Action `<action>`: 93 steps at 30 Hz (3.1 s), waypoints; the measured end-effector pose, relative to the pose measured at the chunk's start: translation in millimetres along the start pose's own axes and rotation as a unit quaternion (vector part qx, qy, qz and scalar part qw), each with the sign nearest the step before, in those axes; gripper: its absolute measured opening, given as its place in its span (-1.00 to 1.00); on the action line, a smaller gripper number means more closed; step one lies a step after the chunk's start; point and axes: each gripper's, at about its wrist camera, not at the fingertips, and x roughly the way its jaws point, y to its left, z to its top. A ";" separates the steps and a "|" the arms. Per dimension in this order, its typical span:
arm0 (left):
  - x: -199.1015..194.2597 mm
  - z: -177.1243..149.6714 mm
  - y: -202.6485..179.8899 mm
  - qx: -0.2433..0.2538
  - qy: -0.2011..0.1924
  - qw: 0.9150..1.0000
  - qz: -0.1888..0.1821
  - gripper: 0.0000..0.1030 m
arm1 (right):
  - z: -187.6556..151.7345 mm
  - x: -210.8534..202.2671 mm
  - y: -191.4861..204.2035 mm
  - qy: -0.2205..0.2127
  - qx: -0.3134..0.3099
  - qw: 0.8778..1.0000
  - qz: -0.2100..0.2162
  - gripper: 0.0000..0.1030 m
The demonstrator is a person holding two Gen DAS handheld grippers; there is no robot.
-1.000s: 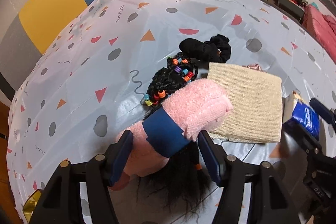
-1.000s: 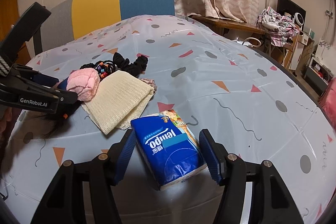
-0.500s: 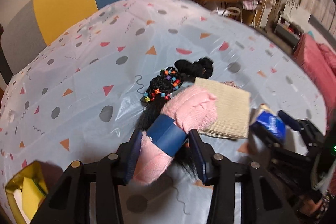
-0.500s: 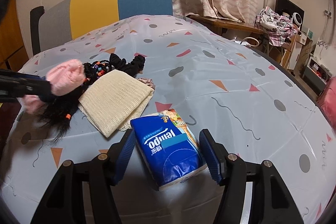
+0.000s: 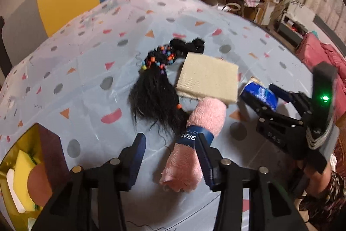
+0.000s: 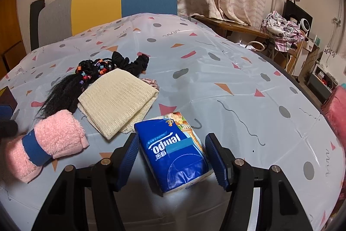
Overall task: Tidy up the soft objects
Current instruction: 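Drop the pink towel roll into the tray with the left tool while the right holds the tissues, then carry the blue tissue pack into the gold tray and open the right tool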
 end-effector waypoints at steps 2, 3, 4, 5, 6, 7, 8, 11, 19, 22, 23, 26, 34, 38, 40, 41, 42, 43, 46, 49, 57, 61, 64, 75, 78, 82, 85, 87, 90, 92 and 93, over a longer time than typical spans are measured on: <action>5.5 0.6 -4.5 -0.001 0.003 1.000 -0.014 -0.05 | 0.1 0.0 0.5 0.000 0.000 1.000 -0.001 0.24; 9.7 0.2 -8.1 0.004 0.007 1.000 -0.016 -0.01 | 0.2 0.0 0.5 0.000 0.000 1.000 -0.001 0.24; 15.4 0.1 -12.1 0.011 0.017 1.000 -0.013 -0.01 | 0.2 0.1 0.5 0.000 0.000 1.000 -0.001 0.24; 22.5 -1.1 -15.8 0.017 0.029 0.999 -0.009 -0.01 | 0.2 0.3 0.5 0.001 0.000 1.000 -0.001 0.24; 27.8 -3.5 -19.1 0.024 0.037 0.999 -0.010 -0.01 | -0.2 0.0 0.3 0.001 0.000 1.000 -0.001 0.24; 31.7 -6.4 -22.5 0.033 0.042 0.999 -0.006 -0.01 | -0.5 0.5 0.0 0.002 0.000 1.000 -0.003 0.25; 34.9 -10.0 -26.3 0.041 0.047 0.998 -0.001 -0.01 | -0.8 0.7 -0.2 0.003 0.001 1.000 -0.003 0.25; 34.4 -18.6 -31.6 0.045 0.048 0.998 -0.005 -0.27 | -1.2 0.9 -0.8 0.004 0.001 1.000 -0.004 0.25; 3.5 -35.3 -16.3 -0.027 0.019 0.999 -0.043 -0.32 | -1.7 1.0 0.7 0.004 -0.003 1.000 -0.009 0.25; -13.6 -41.3 -7.8 -0.051 0.001 0.997 -0.065 -0.32 | -1.6 1.1 1.4 0.004 -0.004 1.000 -0.011 0.25; -21.8 -44.4 -4.0 -0.061 -0.008 0.995 -0.073 -0.32 | -1.6 1.2 1.9 0.004 -0.005 1.000 -0.012 0.25; -45.7 -54.0 2.9 -0.085 -0.035 0.991 -0.096 -0.32 | -1.8 1.4 2.9 0.006 -0.009 1.000 -0.016 0.25; -100.8 -81.5 27.8 -0.124 -0.092 0.983 -0.101 -0.32 | -1.6 2.4 4.9 0.007 -0.013 1.000 -0.021 0.25; -119.5 -97.9 46.3 -0.142 -0.109 0.980 -0.081 -0.32 | -1.9 2.3 5.5 0.006 -0.015 1.000 -0.024 0.24; -125.2 -108.0 57.5 -0.154 -0.111 0.979 -0.067 -0.32 | -1.9 2.4 5.9 0.006 -0.016 1.000 -0.024 0.24; -128.0 -114.2 64.8 -0.162 -0.111 0.979 -0.061 -0.32 | -1.9 2.3 5.7 0.007 -0.016 1.000 -0.024 0.24; -129.7 -120.1 71.9 -0.169 -0.108 0.978 -0.056 -0.32 | -1.9 2.3 5.8 0.006 -0.016 1.000 -0.025 0.24; -131.0 -125.7 78.9 -0.179 -0.106 0.977 -0.051 -0.32 | -1.9 2.4 6.4 0.007 -0.017 1.000 -0.025 0.24; -132.7 -144.5 104.8 -0.212 -0.101 0.971 -0.036 -0.32 | -2.1 1.9 7.2 0.008 -0.021 0.999 -0.029 0.24; -131.3 -161.3 122.1 -0.230 -0.094 0.969 -0.021 -0.32 | -1.9 1.3 9.7 0.008 -0.026 0.999 -0.033 0.24; -119.3 -207.3 156.4 -0.273 -0.058 0.960 0.006 -0.31 | -1.2 4.2 15.1 0.014 -0.038 0.998 -0.042 0.24; -121.4 -218.9 163.3 -0.279 -0.060 0.958 0.036 -0.31 | -1.0 5.0 16.6 0.015 -0.042 0.998 -0.046 0.24; -123.7 -219.3 162.8 -0.272 -0.060 0.958 0.072 -0.25 | -0.9 5.8 17.1 0.018 -0.043 0.998 -0.047 0.24; -167.0 -230.7 167.4 -0.280 -0.135 0.943 0.120 -0.09 | -1.2 -4.7 14.0 -0.008 -0.034 0.998 -0.046 0.15; -173.2 -233.4 174.1 -0.311 -0.147 0.932 0.118 -0.09 | -0.1 -14.0 10.1 -0.026 -0.023 0.999 -0.042 0.14; -167.0 -234.7 171.8 -0.323 -0.124 0.930 0.121 -0.09 | -1.8 -26.3 9.9 -0.023 -0.007 1.000 -0.002 0.14; -163.4 -231.7 161.2 -0.307 -0.124 0.937 0.115 -0.09 | -6.6 -41.3 19.4 -0.018 0.008 0.999 0.049 0.14; -160.6 -228.7 154.3 -0.297 -0.122 0.941 0.110 -0.09 | -9.0 -51.0 31.0 -0.014 0.009 0.996 0.084 0.14; -157.5 -222.9 142.7 -0.283 -0.121 0.947 0.093 -0.09 | -9.3 -69.8 59.9 -0.016 0.001 0.989 0.145 0.15; -156.9 -219.7 137.0 -0.274 -0.123 0.950 0.085 -0.09 | -7.9 -78.9 76.8 -0.020 -0.010 0.984 0.174 0.15; -157.1 -218.7 133.9 -0.268 -0.124 0.952 0.080 -0.09 | -6.3 -86.3 91.2 -0.022 -0.019 0.980 0.196 0.15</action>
